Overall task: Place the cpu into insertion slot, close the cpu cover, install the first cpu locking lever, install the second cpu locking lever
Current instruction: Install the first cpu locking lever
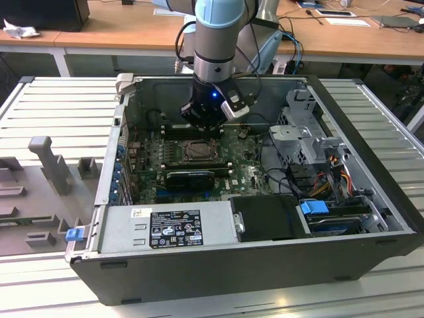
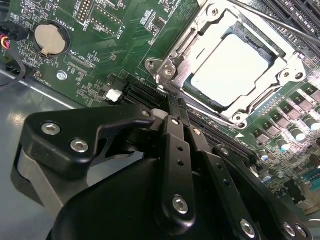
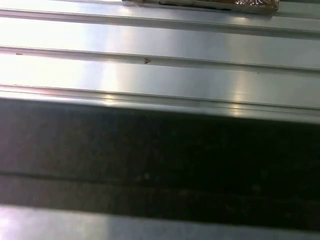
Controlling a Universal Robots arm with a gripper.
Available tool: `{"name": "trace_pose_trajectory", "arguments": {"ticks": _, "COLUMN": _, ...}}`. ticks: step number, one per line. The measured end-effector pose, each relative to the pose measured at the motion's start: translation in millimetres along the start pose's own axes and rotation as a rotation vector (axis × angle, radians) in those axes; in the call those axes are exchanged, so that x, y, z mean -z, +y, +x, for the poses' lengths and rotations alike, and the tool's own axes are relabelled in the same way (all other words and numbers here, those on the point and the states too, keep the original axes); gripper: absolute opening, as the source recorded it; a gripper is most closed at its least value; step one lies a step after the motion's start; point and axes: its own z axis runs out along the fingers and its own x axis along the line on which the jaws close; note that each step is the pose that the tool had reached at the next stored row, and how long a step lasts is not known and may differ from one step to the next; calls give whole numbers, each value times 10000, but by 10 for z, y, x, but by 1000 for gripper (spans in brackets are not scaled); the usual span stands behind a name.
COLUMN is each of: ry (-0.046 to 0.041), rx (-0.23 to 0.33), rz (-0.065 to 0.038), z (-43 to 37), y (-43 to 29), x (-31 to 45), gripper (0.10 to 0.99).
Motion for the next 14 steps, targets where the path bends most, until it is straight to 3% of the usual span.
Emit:
{"name": "trace_pose_trajectory", "arguments": {"ticks": 9, "ry": 11, "rx": -1, "rz": 176, "z": -1, "y": -3, "x": -28, "gripper": 106}}
{"name": "trace_pose_trajectory", "arguments": {"ticks": 14, "ry": 11, "rx": -1, "rz": 143, "z": 1, "y": -4, "x": -37, "gripper": 106}}
